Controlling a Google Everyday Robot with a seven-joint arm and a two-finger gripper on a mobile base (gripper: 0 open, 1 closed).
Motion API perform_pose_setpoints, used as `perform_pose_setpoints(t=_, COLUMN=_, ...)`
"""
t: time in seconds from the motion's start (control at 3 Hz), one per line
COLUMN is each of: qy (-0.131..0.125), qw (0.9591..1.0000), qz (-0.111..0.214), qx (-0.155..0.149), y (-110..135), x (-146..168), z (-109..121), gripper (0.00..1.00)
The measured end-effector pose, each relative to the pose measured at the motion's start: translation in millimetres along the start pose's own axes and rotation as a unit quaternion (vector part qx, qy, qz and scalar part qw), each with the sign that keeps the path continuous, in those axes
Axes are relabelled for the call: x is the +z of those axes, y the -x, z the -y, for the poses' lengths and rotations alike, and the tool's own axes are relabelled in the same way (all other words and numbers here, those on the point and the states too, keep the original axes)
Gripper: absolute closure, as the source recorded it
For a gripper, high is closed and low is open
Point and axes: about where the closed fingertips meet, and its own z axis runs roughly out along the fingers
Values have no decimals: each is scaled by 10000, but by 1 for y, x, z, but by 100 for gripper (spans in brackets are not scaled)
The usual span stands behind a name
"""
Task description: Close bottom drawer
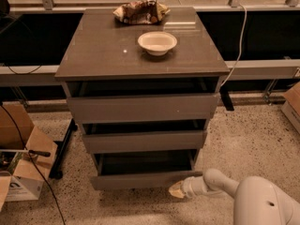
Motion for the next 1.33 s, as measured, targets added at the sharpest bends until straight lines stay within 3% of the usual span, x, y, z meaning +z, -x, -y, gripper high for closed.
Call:
perform_pose_setpoints(t=0.33, qy=-444, qw=9976, qz=144, qx=-518, y=28, x=6, z=35, gripper=100)
perform_pose_setpoints(t=0.67, qy=-624, qw=9959, qz=222, qx=-622, y=36, x=6, z=49, gripper=100)
perform_pose_setpoints(t=1.0, qy=-977, qw=9913, qz=414, qx=-776, y=55, x=1, z=77, gripper=85)
perform_pose_setpoints(t=1.33, qy=-1124, qw=9888, qz=492, qx=-846, y=65, x=-1, z=90, gripper=53)
